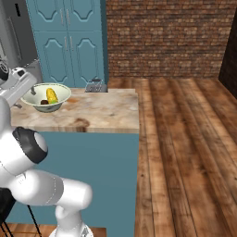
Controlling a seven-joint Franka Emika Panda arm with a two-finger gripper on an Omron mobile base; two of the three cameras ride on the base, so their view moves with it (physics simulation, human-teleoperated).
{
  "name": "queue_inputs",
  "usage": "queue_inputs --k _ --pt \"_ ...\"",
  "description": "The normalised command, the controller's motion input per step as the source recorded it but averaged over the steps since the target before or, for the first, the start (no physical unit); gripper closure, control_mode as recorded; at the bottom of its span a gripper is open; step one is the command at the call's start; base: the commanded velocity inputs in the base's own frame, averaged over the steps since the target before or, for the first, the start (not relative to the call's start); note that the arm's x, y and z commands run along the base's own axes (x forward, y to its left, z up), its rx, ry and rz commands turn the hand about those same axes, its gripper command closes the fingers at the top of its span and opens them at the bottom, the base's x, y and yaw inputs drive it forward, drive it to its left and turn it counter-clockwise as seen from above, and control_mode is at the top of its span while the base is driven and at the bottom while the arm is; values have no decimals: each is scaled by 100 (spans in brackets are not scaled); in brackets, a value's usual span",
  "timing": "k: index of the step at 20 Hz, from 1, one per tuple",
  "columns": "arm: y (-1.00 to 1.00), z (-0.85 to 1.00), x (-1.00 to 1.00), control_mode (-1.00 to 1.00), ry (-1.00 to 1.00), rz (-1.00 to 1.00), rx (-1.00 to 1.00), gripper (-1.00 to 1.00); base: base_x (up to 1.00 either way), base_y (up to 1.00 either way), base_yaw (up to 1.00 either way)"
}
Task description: Pick the chicken drumstick and corn from their plates and place them in the bowl. Then put the bowl in the fridge.
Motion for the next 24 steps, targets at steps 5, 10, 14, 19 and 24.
queue_inputs --k 5,10,14,19,24 --pt "1 -15 0 -100 0 -1 0 -100 0 0 0" --pt "1 -18 0 -100 0 -2 0 -100 0 0 0" --pt "0 -15 0 -100 0 -1 0 -100 0 0 0" --pt "0 -6 7 -100 -2 0 0 -100 0 0 0" --pt "-1 -2 8 -100 -1 0 0 -100 0 0 0"
